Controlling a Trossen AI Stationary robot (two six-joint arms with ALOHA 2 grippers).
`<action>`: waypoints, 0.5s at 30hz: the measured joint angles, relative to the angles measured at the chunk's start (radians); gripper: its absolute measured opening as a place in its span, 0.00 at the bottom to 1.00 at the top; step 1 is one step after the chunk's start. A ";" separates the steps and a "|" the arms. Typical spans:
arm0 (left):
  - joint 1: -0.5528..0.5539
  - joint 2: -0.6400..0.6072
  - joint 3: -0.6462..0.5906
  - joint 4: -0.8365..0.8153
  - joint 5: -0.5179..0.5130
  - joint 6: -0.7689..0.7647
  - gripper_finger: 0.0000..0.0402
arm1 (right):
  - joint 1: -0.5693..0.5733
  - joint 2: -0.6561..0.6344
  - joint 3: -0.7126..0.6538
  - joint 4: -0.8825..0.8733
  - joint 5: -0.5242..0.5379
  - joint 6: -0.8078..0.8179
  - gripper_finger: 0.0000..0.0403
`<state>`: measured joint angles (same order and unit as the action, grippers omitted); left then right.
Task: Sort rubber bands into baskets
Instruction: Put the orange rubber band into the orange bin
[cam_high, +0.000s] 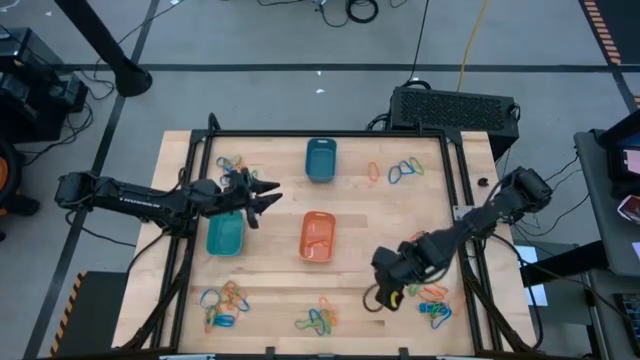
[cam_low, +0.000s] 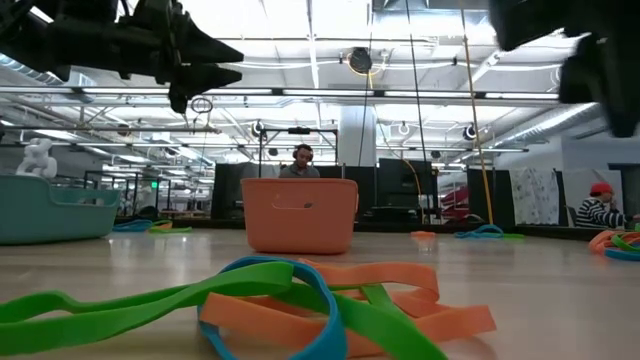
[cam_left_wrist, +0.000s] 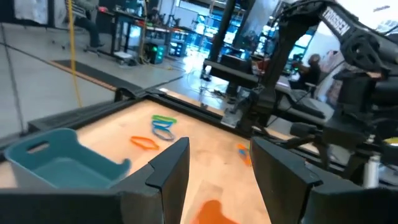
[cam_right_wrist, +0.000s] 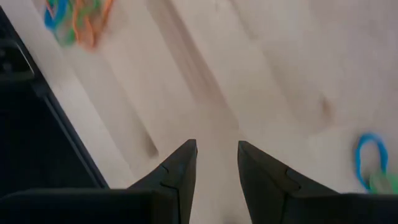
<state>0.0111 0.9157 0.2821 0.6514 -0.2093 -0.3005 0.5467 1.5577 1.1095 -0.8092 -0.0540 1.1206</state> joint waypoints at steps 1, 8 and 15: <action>-0.006 0.000 0.000 0.000 0.011 -0.005 0.44 | 0.017 0.000 0.000 -0.018 0.000 0.010 0.27; -0.060 0.000 0.001 -0.003 0.115 0.021 0.44 | 0.092 0.000 0.000 -0.144 -0.019 0.127 0.27; -0.099 0.000 0.028 -0.011 0.127 0.110 0.44 | 0.095 0.000 -0.013 -0.184 -0.108 0.125 0.27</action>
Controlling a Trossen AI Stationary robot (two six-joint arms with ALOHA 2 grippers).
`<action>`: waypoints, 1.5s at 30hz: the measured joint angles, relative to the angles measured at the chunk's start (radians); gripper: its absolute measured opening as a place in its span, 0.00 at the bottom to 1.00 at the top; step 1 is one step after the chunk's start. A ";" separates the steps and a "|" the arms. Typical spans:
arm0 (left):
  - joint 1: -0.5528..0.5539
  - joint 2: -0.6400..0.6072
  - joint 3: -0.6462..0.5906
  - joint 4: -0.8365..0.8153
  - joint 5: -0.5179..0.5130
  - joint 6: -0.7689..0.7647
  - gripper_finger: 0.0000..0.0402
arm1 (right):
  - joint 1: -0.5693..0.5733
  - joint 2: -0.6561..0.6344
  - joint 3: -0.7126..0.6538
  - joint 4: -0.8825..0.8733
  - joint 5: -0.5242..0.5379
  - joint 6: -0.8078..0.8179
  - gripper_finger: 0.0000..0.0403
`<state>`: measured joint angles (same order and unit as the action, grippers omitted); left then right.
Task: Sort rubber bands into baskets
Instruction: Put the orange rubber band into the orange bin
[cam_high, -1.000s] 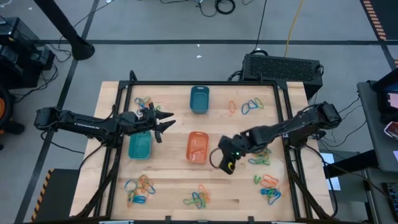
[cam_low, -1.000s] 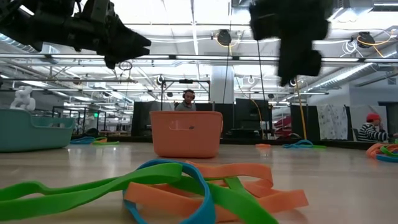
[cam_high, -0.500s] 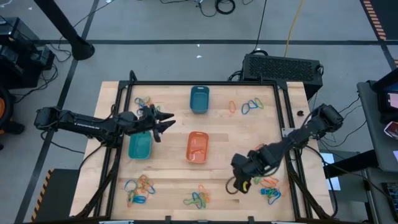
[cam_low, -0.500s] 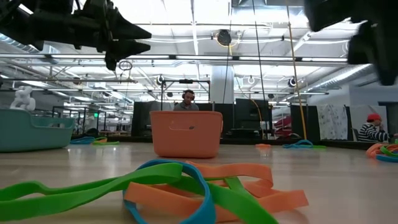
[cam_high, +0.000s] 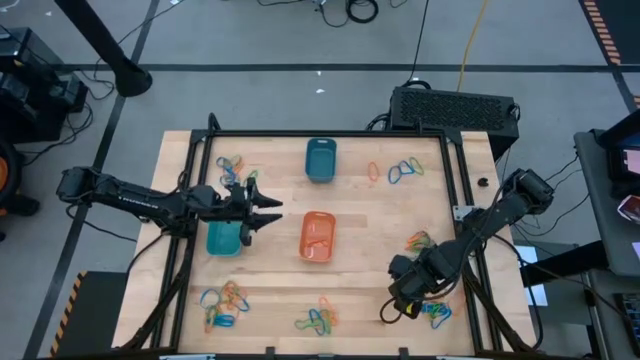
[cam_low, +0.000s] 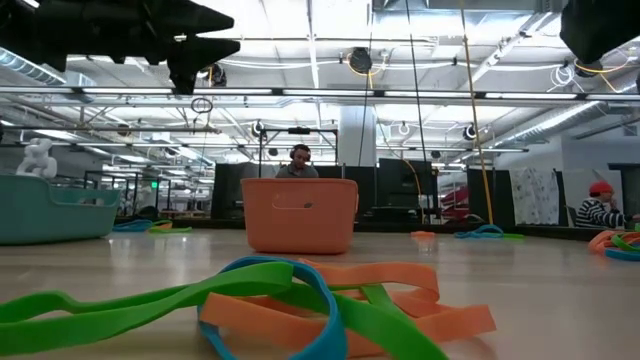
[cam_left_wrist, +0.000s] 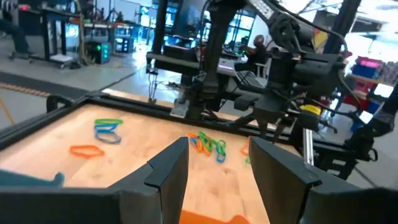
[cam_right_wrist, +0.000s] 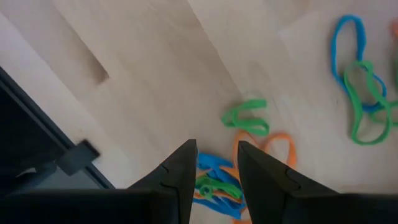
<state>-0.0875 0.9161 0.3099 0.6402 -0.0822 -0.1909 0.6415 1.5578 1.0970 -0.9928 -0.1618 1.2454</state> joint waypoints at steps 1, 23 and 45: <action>0.000 0.000 0.004 0.000 0.000 0.017 0.44 | 0.000 0.000 -0.004 -0.003 -0.009 -0.004 0.27; 0.021 0.000 0.011 -0.004 -0.007 0.095 0.44 | 0.002 0.000 -0.245 0.106 -0.109 0.082 0.27; 0.021 0.000 0.012 -0.029 -0.008 0.092 0.44 | 0.035 0.000 -0.346 0.232 -0.162 0.126 0.15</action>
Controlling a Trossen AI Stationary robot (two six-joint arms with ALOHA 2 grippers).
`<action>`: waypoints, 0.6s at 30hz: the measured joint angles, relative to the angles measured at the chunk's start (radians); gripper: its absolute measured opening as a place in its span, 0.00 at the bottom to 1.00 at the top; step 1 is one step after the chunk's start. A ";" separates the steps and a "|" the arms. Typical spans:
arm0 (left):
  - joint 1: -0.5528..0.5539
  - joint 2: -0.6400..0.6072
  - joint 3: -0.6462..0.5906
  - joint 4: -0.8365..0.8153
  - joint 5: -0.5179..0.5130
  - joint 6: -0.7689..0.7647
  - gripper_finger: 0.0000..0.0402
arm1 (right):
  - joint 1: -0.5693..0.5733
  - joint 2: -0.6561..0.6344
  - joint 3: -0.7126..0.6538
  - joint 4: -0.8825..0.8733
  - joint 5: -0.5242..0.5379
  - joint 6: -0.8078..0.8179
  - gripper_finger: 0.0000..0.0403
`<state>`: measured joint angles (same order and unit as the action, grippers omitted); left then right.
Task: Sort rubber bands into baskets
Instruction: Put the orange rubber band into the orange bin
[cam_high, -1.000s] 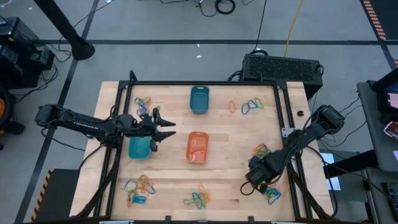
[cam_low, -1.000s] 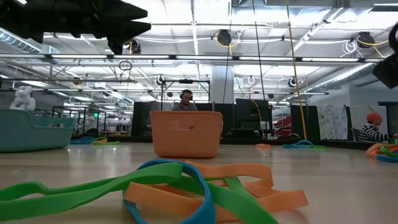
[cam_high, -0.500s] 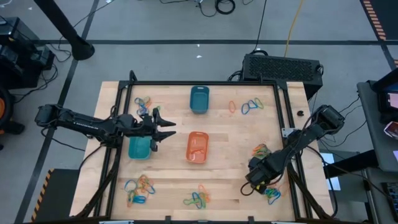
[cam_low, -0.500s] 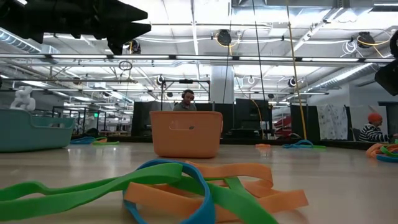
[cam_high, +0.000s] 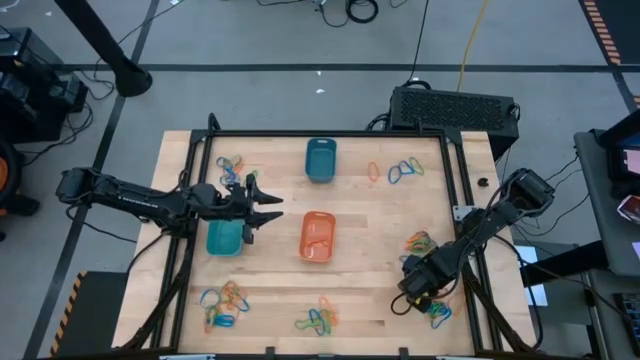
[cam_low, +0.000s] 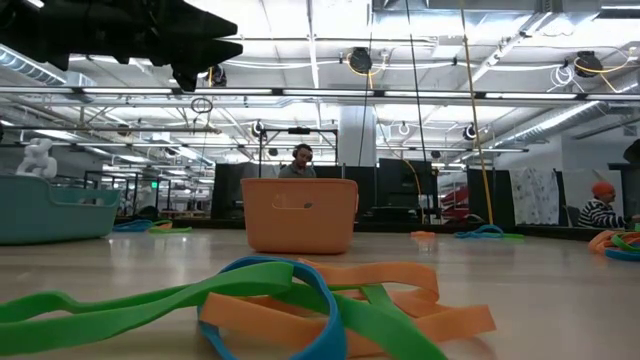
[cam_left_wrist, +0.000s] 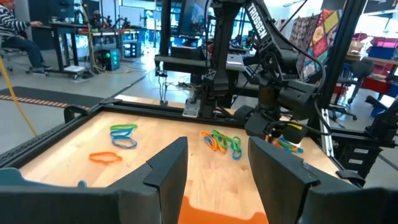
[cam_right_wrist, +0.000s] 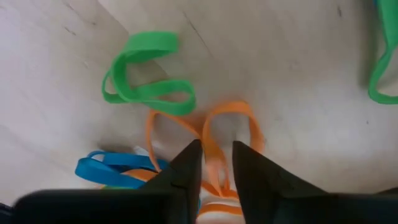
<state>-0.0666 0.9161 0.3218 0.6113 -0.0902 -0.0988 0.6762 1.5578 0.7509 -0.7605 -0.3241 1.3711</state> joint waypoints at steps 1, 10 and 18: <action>0.000 0.000 0.000 0.000 0.000 0.000 0.44 | 0.000 0.000 0.000 0.000 0.000 -0.008 0.12; 0.000 0.000 0.000 0.000 0.000 0.000 0.44 | -0.003 0.000 0.012 -0.032 -0.056 -0.042 0.01; 0.000 0.000 0.000 0.001 0.000 0.001 0.44 | -0.003 0.000 0.099 -0.113 -0.071 -0.063 0.00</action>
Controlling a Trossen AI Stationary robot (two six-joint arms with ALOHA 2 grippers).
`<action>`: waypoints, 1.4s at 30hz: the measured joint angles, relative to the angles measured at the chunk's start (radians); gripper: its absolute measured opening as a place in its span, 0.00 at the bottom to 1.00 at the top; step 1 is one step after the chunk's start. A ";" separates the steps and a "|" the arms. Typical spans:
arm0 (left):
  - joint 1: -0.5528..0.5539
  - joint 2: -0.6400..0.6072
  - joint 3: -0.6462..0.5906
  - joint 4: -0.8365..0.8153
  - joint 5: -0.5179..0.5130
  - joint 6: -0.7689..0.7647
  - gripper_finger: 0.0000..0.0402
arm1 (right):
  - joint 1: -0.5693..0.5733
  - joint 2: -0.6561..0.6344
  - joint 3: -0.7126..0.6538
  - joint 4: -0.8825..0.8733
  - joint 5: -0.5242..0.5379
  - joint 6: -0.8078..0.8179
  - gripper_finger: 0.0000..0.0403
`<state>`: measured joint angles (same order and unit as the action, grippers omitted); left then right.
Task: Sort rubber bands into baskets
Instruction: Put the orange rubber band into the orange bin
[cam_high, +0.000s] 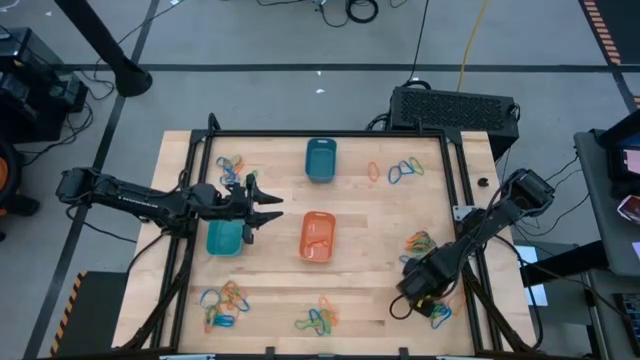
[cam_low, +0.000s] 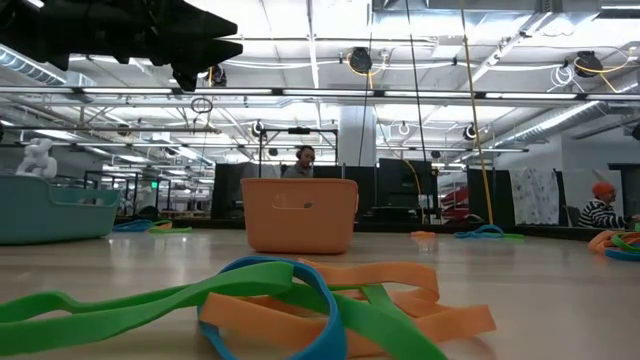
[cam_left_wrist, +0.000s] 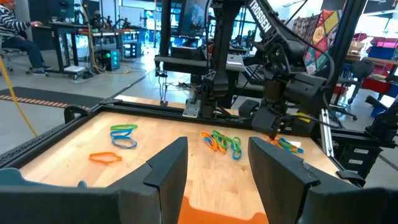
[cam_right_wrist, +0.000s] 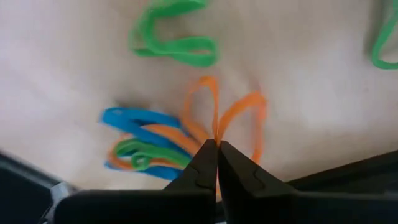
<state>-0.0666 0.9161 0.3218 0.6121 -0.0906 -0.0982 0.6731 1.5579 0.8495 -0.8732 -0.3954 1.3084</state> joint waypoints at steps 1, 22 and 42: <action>0.000 0.000 0.000 0.000 0.000 0.000 0.44 | 0.000 0.000 0.012 -0.003 0.000 -0.002 0.00; 0.000 0.000 0.000 0.000 0.000 -0.001 0.44 | 0.000 0.000 0.081 -0.115 0.001 0.120 0.11; 0.000 0.000 0.000 -0.002 0.000 -0.001 0.44 | 0.046 0.000 -0.007 -0.110 0.000 0.208 0.32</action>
<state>-0.0666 0.9161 0.3218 0.6106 -0.0906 -0.0994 0.7193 1.5581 0.8423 -0.9833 -0.3953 1.5163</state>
